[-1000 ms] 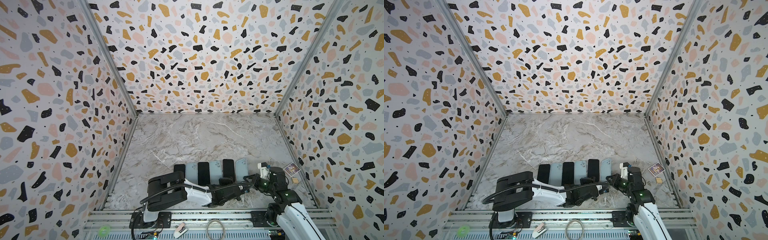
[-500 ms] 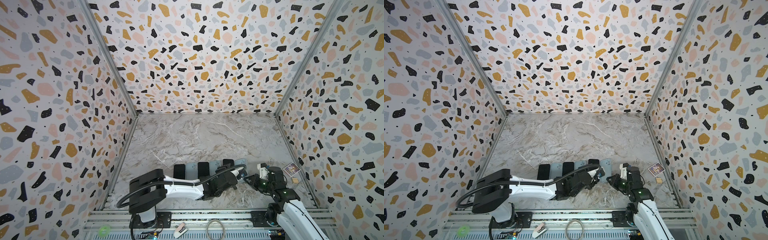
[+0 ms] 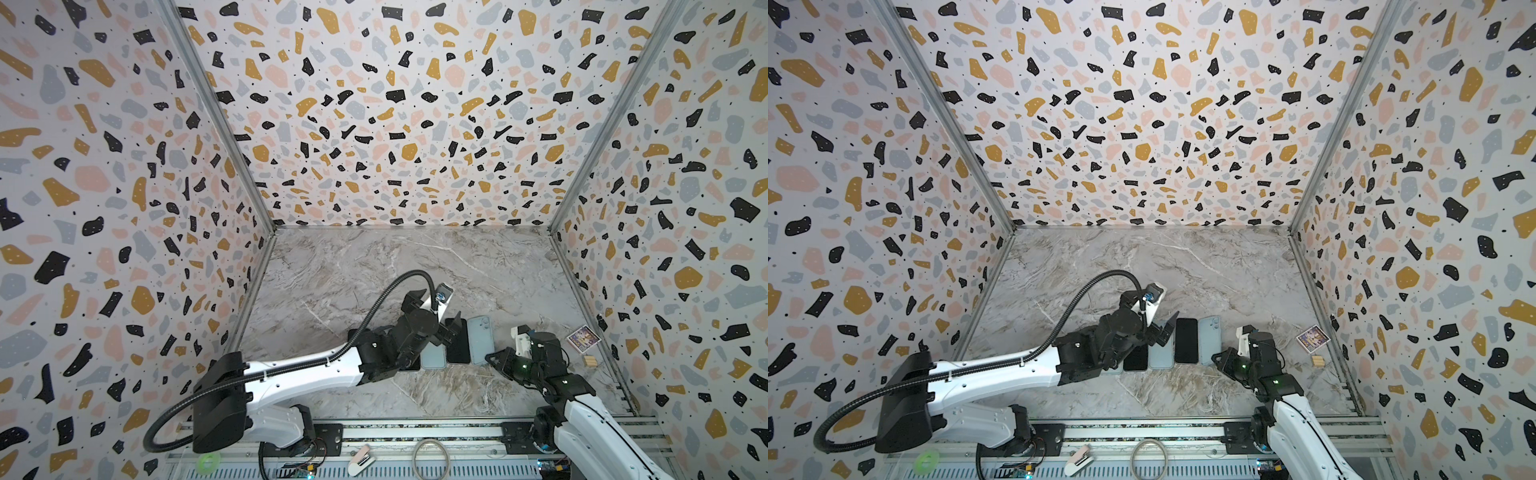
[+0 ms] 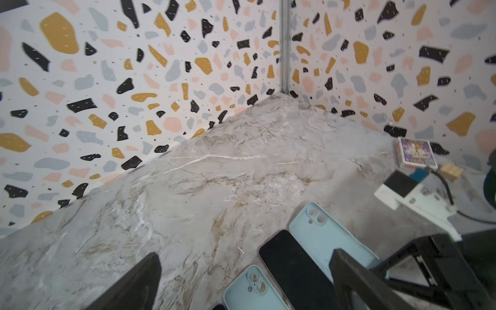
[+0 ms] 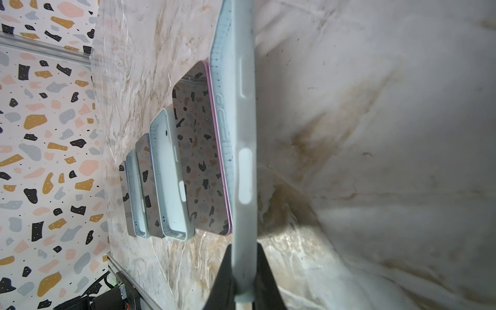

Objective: Take the phone out of the phone case

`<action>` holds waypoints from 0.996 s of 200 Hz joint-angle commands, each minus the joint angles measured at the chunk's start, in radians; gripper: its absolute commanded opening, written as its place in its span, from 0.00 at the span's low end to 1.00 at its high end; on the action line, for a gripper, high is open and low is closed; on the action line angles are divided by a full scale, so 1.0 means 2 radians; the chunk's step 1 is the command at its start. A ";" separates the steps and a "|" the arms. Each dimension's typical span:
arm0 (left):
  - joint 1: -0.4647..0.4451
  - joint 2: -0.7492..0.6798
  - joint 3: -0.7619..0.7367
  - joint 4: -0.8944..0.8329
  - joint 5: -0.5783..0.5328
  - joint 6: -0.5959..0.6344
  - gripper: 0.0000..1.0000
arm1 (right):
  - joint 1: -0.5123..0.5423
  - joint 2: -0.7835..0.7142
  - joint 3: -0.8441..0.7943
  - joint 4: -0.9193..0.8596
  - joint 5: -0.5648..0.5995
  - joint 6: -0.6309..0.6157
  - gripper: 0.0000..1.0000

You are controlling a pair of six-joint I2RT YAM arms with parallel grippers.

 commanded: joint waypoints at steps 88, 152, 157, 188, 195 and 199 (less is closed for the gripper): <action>0.023 -0.098 -0.018 -0.062 -0.054 -0.067 1.00 | 0.025 0.019 0.013 -0.013 0.064 0.011 0.67; 0.054 -0.167 -0.042 -0.099 -0.094 -0.105 1.00 | 0.024 -0.001 0.082 -0.097 0.135 -0.013 0.99; 0.059 -0.174 -0.047 -0.101 -0.098 -0.107 1.00 | 0.023 -0.004 0.090 -0.107 0.143 -0.018 0.99; 0.109 -0.215 -0.080 -0.120 -0.135 -0.127 0.99 | 0.012 -0.013 0.118 -0.101 0.154 -0.020 0.99; 0.124 -0.223 -0.091 -0.122 -0.144 -0.134 0.99 | 0.018 -0.011 0.133 -0.097 0.165 -0.018 0.99; 0.134 -0.228 -0.097 -0.120 -0.147 -0.136 1.00 | 0.022 -0.009 0.144 -0.093 0.175 -0.019 0.99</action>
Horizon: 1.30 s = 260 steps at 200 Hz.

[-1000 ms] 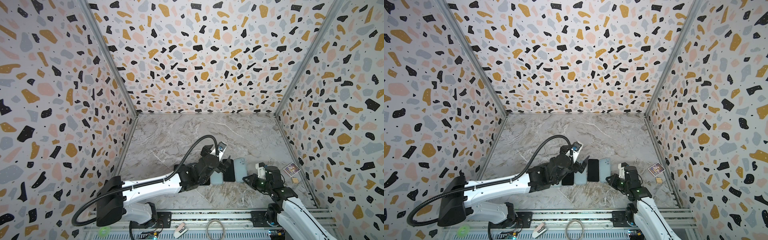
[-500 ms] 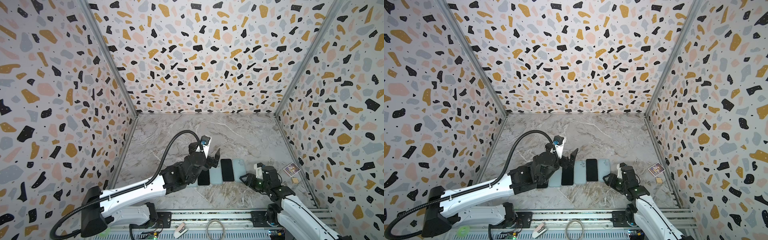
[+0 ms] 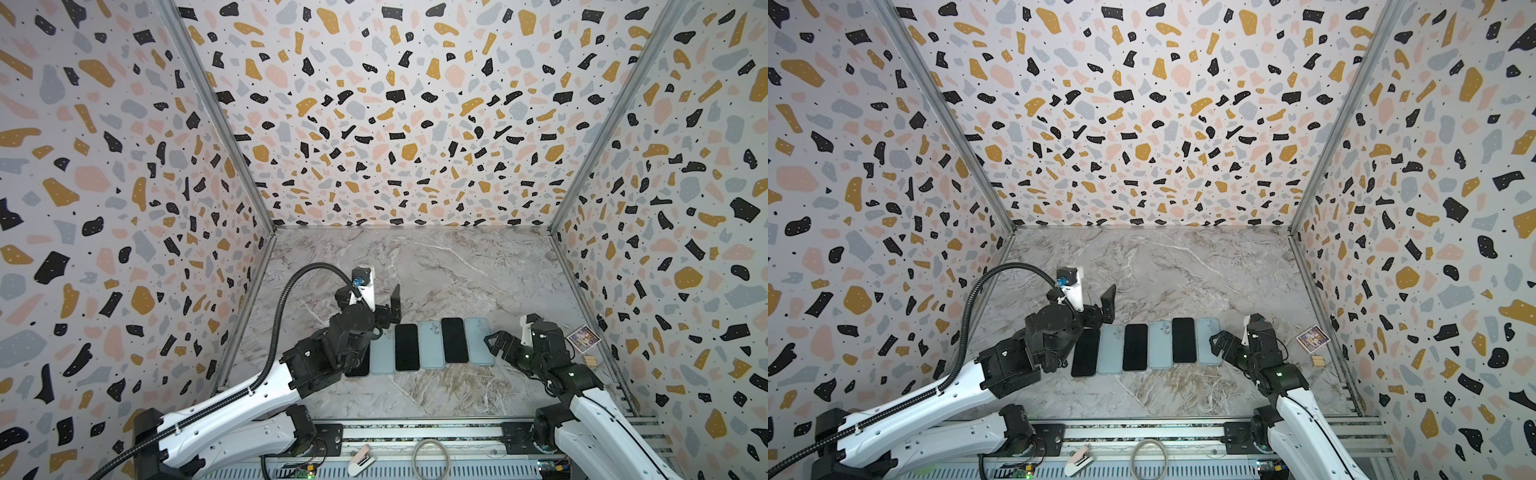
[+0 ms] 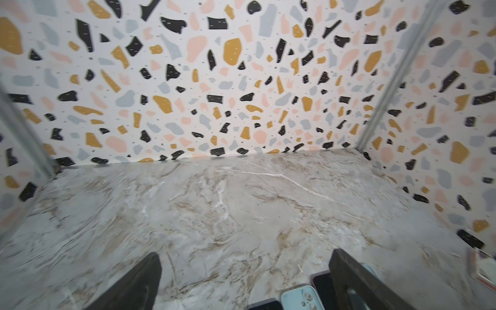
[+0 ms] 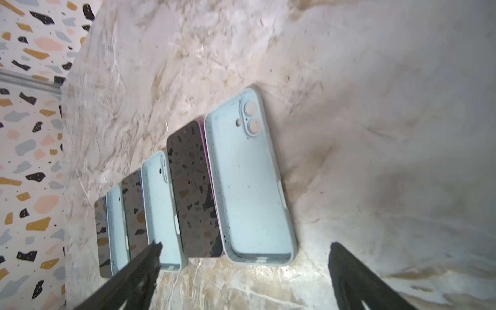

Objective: Take the phone out of the phone case

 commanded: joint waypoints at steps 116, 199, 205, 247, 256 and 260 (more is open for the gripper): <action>0.338 0.003 -0.263 0.331 -0.048 0.095 1.00 | -0.087 0.240 -0.012 0.509 0.230 -0.269 0.99; 0.341 0.171 -0.378 0.679 0.073 0.202 1.00 | 0.048 0.297 -0.149 0.846 0.305 -0.446 0.99; 0.341 0.202 -0.376 0.704 0.071 0.206 0.99 | 0.050 0.302 -0.164 0.890 0.309 -0.457 0.99; 0.395 0.252 -0.327 0.650 0.130 0.167 0.99 | -0.022 0.405 -0.133 0.936 0.271 -0.413 0.99; 0.407 0.266 -0.331 0.681 0.145 0.161 1.00 | -0.055 0.401 -0.113 0.873 0.248 -0.374 0.99; 0.411 0.263 -0.332 0.677 0.153 0.158 0.99 | -0.074 0.408 -0.106 0.868 0.232 -0.355 0.99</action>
